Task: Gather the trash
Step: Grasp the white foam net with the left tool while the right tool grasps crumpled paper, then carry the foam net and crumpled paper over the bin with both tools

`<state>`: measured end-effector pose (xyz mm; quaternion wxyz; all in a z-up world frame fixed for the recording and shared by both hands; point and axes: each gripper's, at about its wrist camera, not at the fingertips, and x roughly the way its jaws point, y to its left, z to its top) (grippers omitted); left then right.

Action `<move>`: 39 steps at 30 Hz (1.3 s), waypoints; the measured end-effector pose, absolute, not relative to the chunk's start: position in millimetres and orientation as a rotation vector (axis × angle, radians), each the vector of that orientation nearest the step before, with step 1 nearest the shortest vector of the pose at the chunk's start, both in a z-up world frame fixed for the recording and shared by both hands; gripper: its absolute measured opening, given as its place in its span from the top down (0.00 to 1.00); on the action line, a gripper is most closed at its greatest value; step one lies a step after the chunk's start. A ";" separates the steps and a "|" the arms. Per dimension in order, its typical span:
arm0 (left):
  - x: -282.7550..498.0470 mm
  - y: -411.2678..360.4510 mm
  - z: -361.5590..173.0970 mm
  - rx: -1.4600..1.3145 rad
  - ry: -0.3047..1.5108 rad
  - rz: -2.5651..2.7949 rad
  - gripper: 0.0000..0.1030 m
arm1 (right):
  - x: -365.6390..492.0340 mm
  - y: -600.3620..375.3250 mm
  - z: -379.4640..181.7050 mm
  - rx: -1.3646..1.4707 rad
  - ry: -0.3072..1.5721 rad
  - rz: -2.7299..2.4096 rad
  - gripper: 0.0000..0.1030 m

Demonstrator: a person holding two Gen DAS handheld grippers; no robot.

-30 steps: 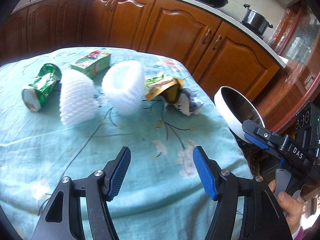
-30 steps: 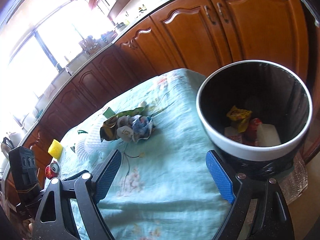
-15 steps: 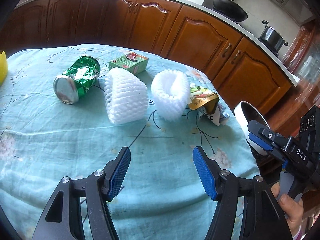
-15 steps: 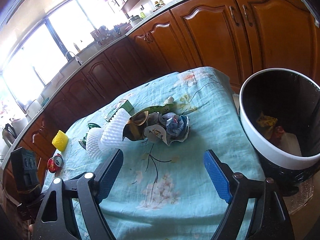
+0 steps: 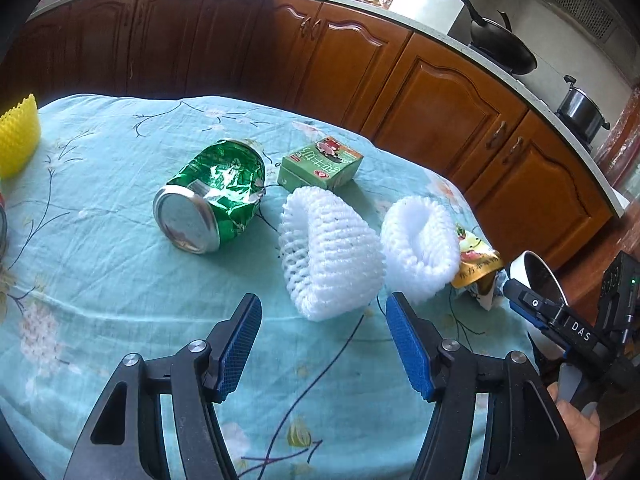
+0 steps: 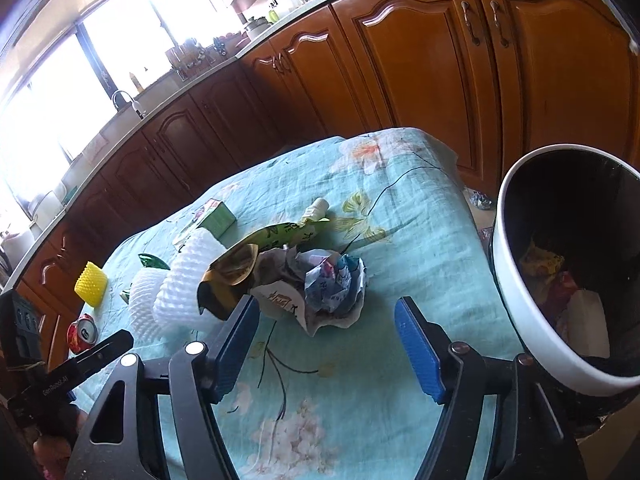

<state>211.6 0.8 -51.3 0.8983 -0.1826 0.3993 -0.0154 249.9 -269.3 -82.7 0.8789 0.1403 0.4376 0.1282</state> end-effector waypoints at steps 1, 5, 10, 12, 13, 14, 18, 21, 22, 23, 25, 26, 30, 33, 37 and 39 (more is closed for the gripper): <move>216.4 -0.1 -51.4 -0.372 0.826 -0.031 0.38 | 255.0 -270.0 -85.5 0.300 0.921 0.267 0.33; 234.4 -3.0 -59.8 -0.363 0.845 -0.045 0.46 | 270.0 -268.6 -96.2 0.324 0.958 0.282 0.51; 238.7 -7.7 -65.9 -0.336 0.869 -0.085 0.84 | 265.3 -261.8 -101.3 0.315 0.974 0.310 0.85; 231.3 -8.3 -62.8 -0.329 0.861 -0.095 0.87 | 257.1 -259.9 -99.4 0.303 0.965 0.318 0.86; 226.5 -8.8 -61.3 -0.329 0.860 -0.101 0.87 | 253.3 -260.2 -98.7 0.304 0.962 0.322 0.87; 220.9 -9.4 -59.8 -0.329 0.859 -0.108 0.88 | 247.7 -261.1 -98.0 0.307 0.960 0.324 0.87; 196.3 -16.1 -54.7 -0.320 0.862 -0.150 0.88 | 230.5 -268.8 -93.1 0.317 0.947 0.324 0.87; 185.5 -28.4 -52.3 -0.314 0.873 -0.196 0.88 | 217.3 -277.7 -88.9 0.325 0.939 0.319 0.87; 183.1 -34.8 -50.7 -0.312 0.876 -0.219 0.88 | 213.5 -281.1 -87.6 0.328 0.935 0.315 0.87; 182.0 -41.2 -48.8 -0.309 0.878 -0.238 0.88 | 210.3 -284.3 -86.2 0.333 0.931 0.309 0.87; 181.0 -54.7 -44.0 -0.288 0.875 -0.271 0.88 | 202.8 -293.3 -82.4 0.344 0.920 0.297 0.87; 180.9 -61.6 -41.4 -0.278 0.874 -0.289 0.88 | 199.5 -298.2 -80.1 0.347 0.913 0.288 0.87; 183.0 -81.2 -35.0 -0.250 0.871 -0.350 0.88 | 188.4 -320.8 -71.8 0.363 0.888 0.250 0.87; 188.3 -96.2 -30.4 -0.220 0.867 -0.392 0.88 | 180.9 -340.3 -67.2 0.370 0.875 0.218 0.87; 197.5 -114.8 -29.8 -0.202 0.872 -0.428 0.88 | 172.8 -364.7 -60.4 0.381 0.852 0.174 0.87; 203.3 -124.9 -29.9 -0.193 0.875 -0.442 0.88 | 169.9 -376.6 -56.7 0.385 0.839 0.156 0.87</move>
